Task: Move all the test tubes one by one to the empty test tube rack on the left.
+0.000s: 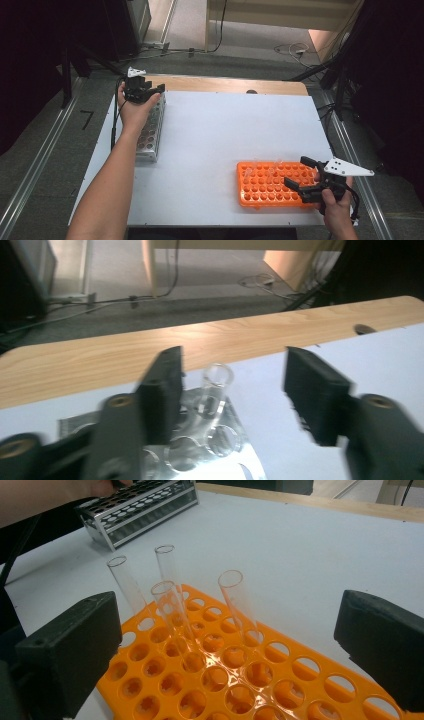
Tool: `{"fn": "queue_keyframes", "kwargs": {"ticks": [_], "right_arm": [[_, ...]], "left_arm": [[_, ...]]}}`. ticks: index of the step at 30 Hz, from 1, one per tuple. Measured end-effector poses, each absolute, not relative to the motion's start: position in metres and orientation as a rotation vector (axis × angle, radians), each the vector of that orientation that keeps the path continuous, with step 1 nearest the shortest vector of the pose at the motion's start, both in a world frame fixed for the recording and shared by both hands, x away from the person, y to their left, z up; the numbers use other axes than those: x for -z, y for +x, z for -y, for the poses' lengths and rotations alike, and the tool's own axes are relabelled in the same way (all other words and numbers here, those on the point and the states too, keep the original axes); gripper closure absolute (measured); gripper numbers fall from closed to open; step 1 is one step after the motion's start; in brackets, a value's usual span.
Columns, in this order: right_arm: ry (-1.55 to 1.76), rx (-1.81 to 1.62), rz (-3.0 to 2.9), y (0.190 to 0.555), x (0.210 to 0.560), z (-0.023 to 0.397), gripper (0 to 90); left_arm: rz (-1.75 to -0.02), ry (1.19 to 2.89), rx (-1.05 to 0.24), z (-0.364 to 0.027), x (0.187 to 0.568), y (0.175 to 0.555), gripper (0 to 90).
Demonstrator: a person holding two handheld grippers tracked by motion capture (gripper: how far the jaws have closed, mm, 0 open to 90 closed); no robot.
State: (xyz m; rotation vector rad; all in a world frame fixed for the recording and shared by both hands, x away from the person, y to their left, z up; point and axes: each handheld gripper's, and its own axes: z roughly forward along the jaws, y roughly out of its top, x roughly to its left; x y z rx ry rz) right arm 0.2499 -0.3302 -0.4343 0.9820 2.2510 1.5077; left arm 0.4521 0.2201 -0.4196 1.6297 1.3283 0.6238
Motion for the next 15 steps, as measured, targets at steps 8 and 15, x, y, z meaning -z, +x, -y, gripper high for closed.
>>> {"fn": "queue_keyframes", "kwargs": {"ticks": [8,15], "right_arm": [[0.970,-1.496,-2.270,0.251,0.435,0.325,0.0],[0.964,-1.495,-2.278,0.252,0.436,0.323,0.0]], "left_arm": [[-1.293,1.620,-0.570,-0.215,0.414,0.433,12.4],[-1.251,1.602,-0.549,-0.215,0.410,0.408,2.3]]}}
